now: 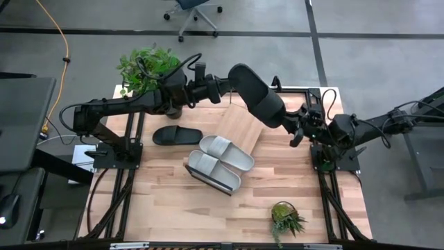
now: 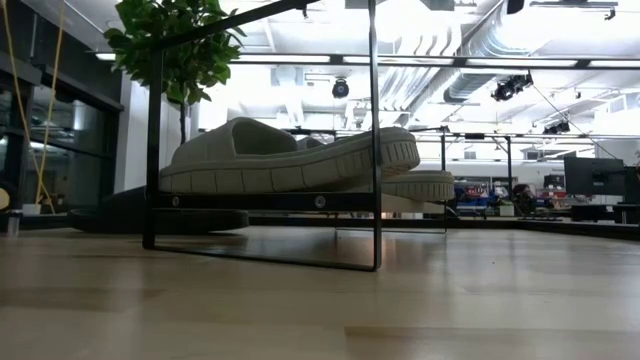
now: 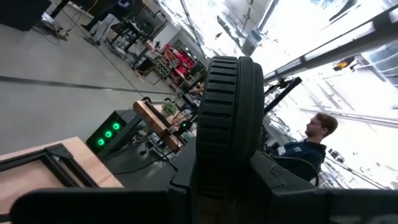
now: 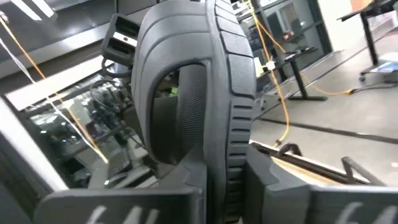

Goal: Pick and place slides into the shelf
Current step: Put the bottom black slide on the shelf

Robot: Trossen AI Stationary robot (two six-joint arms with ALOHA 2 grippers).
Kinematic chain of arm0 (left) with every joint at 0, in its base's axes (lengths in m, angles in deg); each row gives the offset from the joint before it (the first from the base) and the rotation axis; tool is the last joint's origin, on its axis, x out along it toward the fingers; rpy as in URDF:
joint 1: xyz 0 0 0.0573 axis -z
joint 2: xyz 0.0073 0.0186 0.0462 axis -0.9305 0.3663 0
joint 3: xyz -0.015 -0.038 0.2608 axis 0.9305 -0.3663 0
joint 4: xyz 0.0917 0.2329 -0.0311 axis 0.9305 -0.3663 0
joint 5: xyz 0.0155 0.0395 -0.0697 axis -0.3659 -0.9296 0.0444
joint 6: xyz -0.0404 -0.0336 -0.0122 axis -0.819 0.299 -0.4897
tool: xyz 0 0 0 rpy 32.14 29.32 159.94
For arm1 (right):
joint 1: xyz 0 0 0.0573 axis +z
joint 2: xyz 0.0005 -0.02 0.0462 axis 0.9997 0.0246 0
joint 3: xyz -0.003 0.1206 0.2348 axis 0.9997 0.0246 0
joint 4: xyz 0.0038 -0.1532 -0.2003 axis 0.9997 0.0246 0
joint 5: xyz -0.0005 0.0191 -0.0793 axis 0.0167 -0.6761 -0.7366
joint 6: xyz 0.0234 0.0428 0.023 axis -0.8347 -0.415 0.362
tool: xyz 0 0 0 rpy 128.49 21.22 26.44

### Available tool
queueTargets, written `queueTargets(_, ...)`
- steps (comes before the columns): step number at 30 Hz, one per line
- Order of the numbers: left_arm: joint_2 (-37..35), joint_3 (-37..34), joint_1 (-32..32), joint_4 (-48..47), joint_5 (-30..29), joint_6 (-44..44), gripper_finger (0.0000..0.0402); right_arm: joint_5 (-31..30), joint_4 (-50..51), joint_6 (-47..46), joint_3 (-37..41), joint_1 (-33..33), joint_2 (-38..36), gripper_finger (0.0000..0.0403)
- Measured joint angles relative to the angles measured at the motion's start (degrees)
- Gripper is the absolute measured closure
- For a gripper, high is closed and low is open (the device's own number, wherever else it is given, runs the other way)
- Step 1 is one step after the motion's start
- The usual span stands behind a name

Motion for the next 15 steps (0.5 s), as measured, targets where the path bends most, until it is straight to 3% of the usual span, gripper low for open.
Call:
queueTargets(5,-0.03,0.09,0.0,-3.17,0.03,1.35,0.0314,-1.77,-0.84,3.33,0.04,0.33,-0.75,0.0393)
queueTargets(15,0.2,0.0,0.0,-11.94,0.5,2.37,0.0223,-8.93,-3.02,10.53,-3.19,0.3,-4.83,0.0394)
